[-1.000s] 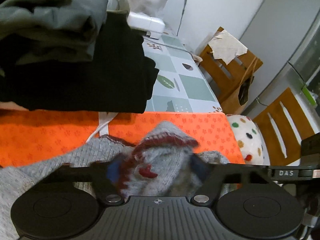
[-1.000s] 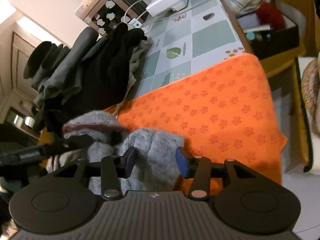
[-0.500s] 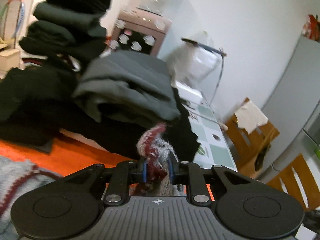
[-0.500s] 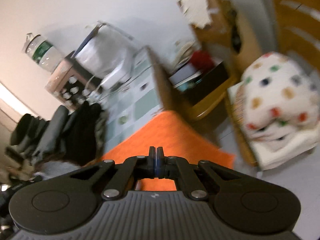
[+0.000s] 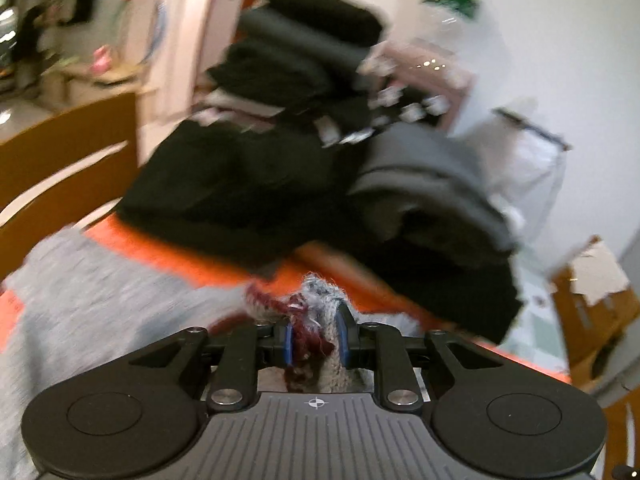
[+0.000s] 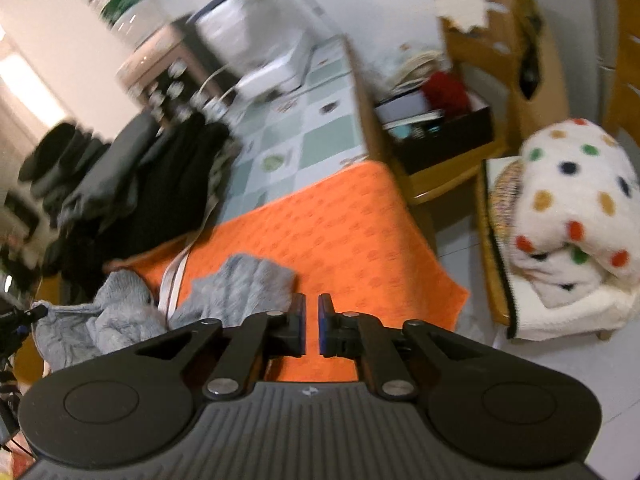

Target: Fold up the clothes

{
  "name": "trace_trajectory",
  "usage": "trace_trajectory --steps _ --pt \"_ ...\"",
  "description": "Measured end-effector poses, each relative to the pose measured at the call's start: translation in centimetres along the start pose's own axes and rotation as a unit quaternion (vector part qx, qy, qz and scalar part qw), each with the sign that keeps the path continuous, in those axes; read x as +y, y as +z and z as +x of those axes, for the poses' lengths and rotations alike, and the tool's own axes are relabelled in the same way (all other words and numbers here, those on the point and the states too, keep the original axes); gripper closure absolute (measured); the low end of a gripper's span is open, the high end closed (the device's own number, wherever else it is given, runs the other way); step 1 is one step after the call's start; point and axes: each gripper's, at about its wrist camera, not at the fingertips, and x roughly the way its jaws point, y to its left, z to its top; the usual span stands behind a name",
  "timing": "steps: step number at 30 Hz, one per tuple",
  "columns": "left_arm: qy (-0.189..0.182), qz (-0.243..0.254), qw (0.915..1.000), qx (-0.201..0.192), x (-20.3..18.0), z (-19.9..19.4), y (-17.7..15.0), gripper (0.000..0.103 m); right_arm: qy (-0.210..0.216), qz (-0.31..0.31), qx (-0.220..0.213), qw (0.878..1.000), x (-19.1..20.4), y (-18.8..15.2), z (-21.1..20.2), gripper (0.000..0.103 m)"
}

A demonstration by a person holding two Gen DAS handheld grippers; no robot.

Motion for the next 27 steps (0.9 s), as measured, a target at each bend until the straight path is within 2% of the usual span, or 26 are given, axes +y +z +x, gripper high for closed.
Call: trace_trajectory --steps 1,3,4,6,8,9,11,13,15,17,20,22,23,24,25,26,27 --pt "0.002 -0.008 1.0 0.005 0.8 -0.2 -0.3 0.072 0.004 -0.009 0.009 1.0 0.5 0.2 0.7 0.09" --pt "0.004 -0.013 0.9999 -0.002 1.6 -0.9 -0.7 0.062 0.008 -0.024 0.022 0.999 1.3 0.5 2.2 0.076" --pt "0.006 -0.01 0.9999 -0.009 1.7 -1.3 -0.8 0.057 0.01 -0.031 0.028 0.999 1.6 0.7 3.0 0.073" --pt "0.008 -0.001 0.9996 -0.026 1.7 -2.2 -0.8 0.038 0.015 -0.041 0.039 0.998 2.0 1.2 4.4 0.068" --pt "0.006 0.013 0.9989 -0.045 1.4 -3.2 -0.5 0.034 0.022 -0.048 0.048 0.997 2.4 1.6 5.8 0.063" --pt "0.001 0.02 0.9985 -0.05 1.2 -3.4 -0.3 0.028 0.027 -0.051 0.053 0.997 2.5 1.8 6.5 0.058" --pt "-0.019 0.041 0.9978 -0.049 0.3 -3.5 0.2 0.024 0.033 -0.057 0.063 0.996 2.8 2.2 7.8 0.05" --pt "-0.046 0.078 0.9954 -0.031 -0.8 -2.7 0.4 0.019 0.04 -0.058 0.074 0.995 3.0 2.4 9.2 0.047" --pt "-0.074 0.124 0.9896 0.005 -2.2 -1.1 0.3 0.018 0.051 -0.052 0.085 0.994 2.9 2.6 10.3 0.042" --pt "-0.096 0.166 0.9805 0.042 -3.5 0.8 -0.4 0.019 0.061 -0.046 0.096 0.992 2.8 2.7 11.4 0.041" --pt "-0.102 0.23 0.9648 0.075 -5.2 3.6 -1.8 0.019 0.072 -0.036 0.105 0.991 2.8 2.6 12.5 0.041" --pt "-0.104 0.267 0.9536 0.093 -6.1 5.3 -2.7 0.024 0.079 -0.029 0.11 0.99 2.8 2.5 13.2 0.047" --pt "-0.104 0.276 0.9501 0.102 -6.3 6.1 -3.1 0.029 0.082 -0.025 0.11 0.99 2.7 2.5 13.3 0.06" --pt "-0.104 0.285 0.9466 0.11 -6.5 6.8 -3.3 0.04 0.084 -0.02 0.108 0.99 2.7 2.5 13.1 0.07" --pt "-0.104 0.293 0.943 0.119 -6.6 7.4 -3.5 0.052 0.085 -0.016 0.105 0.991 2.6 2.5 13.0 0.074" --pt "-0.104 0.302 0.9391 0.127 -6.8 8.0 -3.6 0.076 0.085 -0.014 0.098 0.991 2.6 2.5 12.5 0.08" --pt "-0.102 0.305 0.9374 0.133 -6.8 8.4 -3.7 0.09 0.083 -0.011 0.089 0.993 2.6 2.5 11.9 0.083"
